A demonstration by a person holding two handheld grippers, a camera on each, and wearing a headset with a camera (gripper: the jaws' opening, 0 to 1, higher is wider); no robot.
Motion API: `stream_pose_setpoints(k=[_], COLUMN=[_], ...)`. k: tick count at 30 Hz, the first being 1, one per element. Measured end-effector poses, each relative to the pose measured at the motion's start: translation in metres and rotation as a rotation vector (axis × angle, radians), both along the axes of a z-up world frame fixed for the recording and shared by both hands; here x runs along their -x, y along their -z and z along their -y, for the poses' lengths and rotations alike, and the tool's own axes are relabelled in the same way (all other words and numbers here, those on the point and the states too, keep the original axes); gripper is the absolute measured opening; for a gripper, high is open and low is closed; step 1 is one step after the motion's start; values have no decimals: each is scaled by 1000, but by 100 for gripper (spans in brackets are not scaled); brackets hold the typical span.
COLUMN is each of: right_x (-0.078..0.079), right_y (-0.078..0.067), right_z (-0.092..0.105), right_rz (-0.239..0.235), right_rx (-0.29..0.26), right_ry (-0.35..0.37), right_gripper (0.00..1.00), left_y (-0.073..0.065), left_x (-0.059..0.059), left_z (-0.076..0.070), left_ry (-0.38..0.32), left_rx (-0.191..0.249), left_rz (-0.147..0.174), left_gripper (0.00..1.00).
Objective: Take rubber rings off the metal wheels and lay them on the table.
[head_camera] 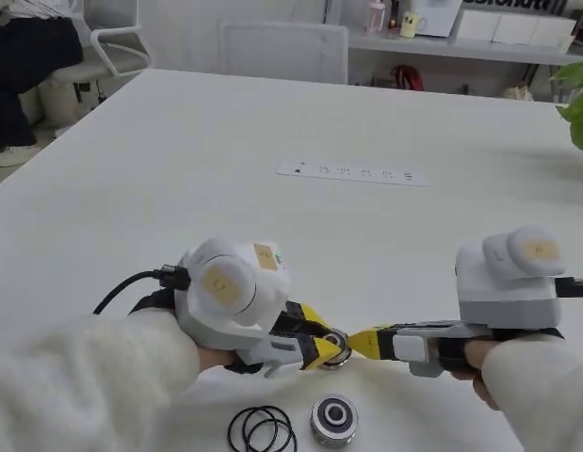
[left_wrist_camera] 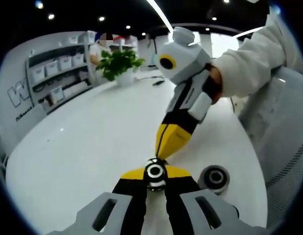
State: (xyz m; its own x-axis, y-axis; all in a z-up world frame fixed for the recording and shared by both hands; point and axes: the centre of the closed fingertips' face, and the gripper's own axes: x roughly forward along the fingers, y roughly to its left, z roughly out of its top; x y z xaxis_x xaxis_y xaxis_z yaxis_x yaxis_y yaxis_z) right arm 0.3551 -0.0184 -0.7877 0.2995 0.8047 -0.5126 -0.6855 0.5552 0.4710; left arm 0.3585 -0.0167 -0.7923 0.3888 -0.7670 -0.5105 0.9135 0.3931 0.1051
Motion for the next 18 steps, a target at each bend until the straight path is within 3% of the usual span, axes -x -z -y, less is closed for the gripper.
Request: stream_pose_setpoints(k=[18], right_x=[-1], right_y=[-4], right_z=[-4], right_rz=[31], right_rx=[3], right_ry=[-35], right_gripper=[0], left_y=[0], left_x=[1], left_z=[1], left_ry=[-16], left_rx=[1], left_rz=[-7], left_gripper=[14])
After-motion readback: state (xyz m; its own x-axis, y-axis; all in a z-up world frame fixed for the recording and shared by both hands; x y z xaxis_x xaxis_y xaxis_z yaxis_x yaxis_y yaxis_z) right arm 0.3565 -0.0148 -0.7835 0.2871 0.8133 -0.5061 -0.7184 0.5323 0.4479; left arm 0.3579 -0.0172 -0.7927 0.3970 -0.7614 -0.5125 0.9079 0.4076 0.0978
